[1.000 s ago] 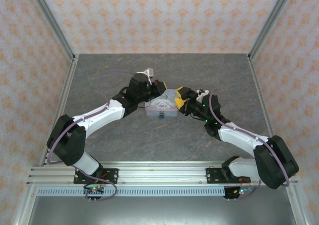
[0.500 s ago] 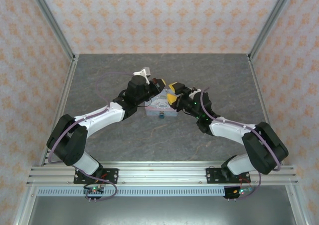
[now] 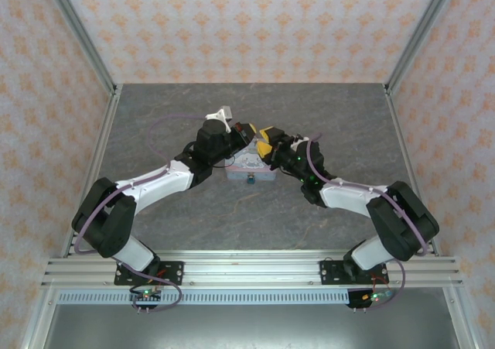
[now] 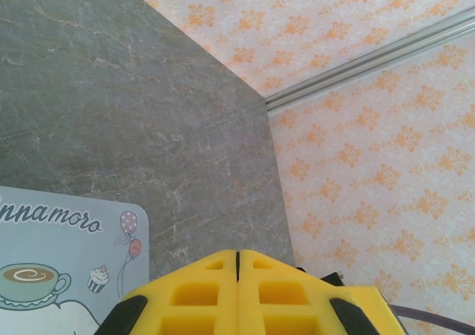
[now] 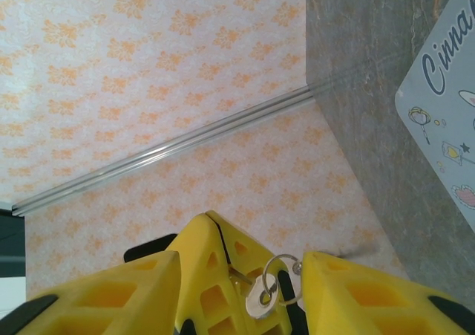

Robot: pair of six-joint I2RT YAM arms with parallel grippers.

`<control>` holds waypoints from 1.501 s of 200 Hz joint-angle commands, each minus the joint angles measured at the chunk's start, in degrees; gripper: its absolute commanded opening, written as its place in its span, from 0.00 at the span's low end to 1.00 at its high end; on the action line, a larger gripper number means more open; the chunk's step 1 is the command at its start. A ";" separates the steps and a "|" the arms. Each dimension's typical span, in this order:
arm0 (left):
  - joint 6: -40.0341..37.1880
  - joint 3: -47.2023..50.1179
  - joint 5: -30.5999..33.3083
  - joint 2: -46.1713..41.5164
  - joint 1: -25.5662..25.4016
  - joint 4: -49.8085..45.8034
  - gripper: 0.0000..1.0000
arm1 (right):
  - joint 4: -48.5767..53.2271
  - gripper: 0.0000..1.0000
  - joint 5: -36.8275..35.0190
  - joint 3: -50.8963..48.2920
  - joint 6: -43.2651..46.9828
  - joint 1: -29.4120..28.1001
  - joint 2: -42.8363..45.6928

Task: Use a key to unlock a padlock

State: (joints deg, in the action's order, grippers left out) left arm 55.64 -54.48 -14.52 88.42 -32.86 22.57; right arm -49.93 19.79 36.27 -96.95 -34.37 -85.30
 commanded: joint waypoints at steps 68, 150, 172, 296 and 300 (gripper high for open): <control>0.66 0.57 0.29 -1.34 -0.32 3.45 0.00 | -6.12 0.21 -0.67 1.74 -1.67 -0.47 -1.80; 0.70 0.41 0.52 -1.32 -0.63 2.65 0.00 | -7.00 0.00 -1.09 -0.75 -1.64 -0.47 -0.83; 1.63 -0.40 0.92 -1.79 -0.67 -0.43 0.05 | -6.60 0.00 -1.23 -1.75 -0.20 -0.47 0.03; 2.12 -1.78 -10.10 -10.78 6.23 -27.37 0.92 | 12.07 0.00 -1.16 -8.64 46.02 1.59 14.85; 1.63 -1.73 -10.49 -10.74 6.24 -27.96 0.92 | 12.01 0.00 -1.20 -9.11 46.88 1.53 15.31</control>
State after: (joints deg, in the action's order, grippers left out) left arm 59.88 -56.64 -20.56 78.91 -27.11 1.67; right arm -39.38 19.27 29.82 -63.94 -32.95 -72.95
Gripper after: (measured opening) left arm 0.911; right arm 0.042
